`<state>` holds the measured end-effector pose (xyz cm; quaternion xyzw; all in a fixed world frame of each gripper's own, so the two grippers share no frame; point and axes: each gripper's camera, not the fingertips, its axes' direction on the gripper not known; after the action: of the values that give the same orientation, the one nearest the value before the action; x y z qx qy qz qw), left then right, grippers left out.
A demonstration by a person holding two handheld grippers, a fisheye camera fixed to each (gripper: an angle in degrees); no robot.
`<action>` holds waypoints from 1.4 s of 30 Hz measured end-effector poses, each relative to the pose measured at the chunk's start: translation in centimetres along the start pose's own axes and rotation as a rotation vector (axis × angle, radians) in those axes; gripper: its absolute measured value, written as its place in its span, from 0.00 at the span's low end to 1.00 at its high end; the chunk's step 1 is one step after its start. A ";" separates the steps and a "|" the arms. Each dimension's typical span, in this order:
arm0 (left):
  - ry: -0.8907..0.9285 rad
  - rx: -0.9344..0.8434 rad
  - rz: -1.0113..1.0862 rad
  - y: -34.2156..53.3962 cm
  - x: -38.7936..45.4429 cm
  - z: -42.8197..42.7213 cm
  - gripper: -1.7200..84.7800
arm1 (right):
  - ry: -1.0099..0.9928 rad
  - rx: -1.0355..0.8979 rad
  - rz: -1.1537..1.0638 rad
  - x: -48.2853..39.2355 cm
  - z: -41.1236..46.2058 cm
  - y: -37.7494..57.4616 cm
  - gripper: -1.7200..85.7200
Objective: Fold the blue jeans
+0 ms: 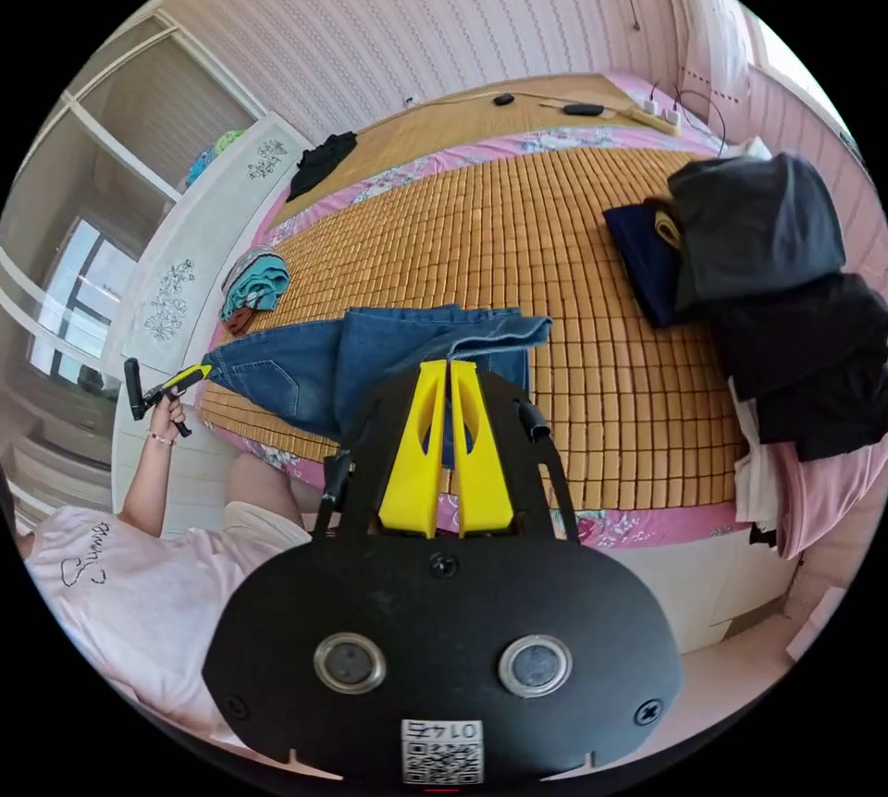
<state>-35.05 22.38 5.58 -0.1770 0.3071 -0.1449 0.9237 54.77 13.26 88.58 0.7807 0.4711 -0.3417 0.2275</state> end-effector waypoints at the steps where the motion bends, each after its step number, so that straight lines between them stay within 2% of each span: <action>1: -0.014 -0.014 -0.022 0.4 -0.6 -0.3 0.02 | -0.054 0.017 0.039 1.3 0.2 0.3 0.02; 5: -0.024 0.057 -0.065 -0.8 -2.0 -2.6 0.02 | -0.108 0.157 0.044 2.8 -3.1 -2.4 0.02; 10: -0.040 0.333 -0.020 -5.6 -1.9 -11.2 0.02 | -0.085 0.474 0.027 4.2 -13.7 -6.3 0.02; 13: -0.083 0.486 -0.017 -3.8 -3.8 -16.8 0.02 | -0.026 0.657 0.036 6.8 -19.5 -4.2 0.02; 15: -0.155 0.505 -0.072 -0.9 -6.3 -18.8 0.02 | 0.003 0.696 0.050 9.0 -21.1 -1.7 0.02; 17: -0.273 0.427 -0.140 2.6 -9.1 -18.9 0.02 | 0.108 0.603 0.109 12.3 -19.9 1.6 0.02; 19: -0.363 0.255 -0.249 7.6 -13.2 -16.3 0.03 | 0.182 0.439 0.188 14.9 -17.0 3.9 0.02; 23: -0.316 -0.001 -0.585 15.1 -19.3 -10.4 0.03 | 0.250 0.068 0.421 19.3 -8.0 8.6 0.01; 25: -0.268 -0.043 -0.757 18.6 -21.2 -9.1 0.01 | 0.219 0.010 0.471 19.9 -6.1 9.1 0.01; 29: -0.282 -0.002 -0.749 18.7 -22.1 -10.5 0.01 | 0.276 0.025 0.328 17.4 -5.7 4.4 0.03; 32: -0.359 0.025 -0.626 15.6 -22.0 -12.1 0.02 | 0.285 0.052 0.197 14.2 -4.3 -1.6 0.06; 34: -0.269 0.062 -0.542 12.7 -22.1 -11.8 0.02 | 0.228 0.041 0.133 12.0 -1.7 -5.1 0.10; 38: -0.134 0.022 -0.499 8.8 -22.5 -8.1 0.05 | 0.106 -0.149 0.025 6.9 8.0 -11.1 0.16; 42: -0.091 -0.063 -0.495 5.1 -22.9 -3.0 0.07 | 0.209 -0.237 -0.028 3.6 13.8 -12.5 0.13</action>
<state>-53.68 34.83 13.08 -0.2819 0.2170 -0.3489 0.8670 40.38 11.61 76.32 0.7731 0.5400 -0.2038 0.2630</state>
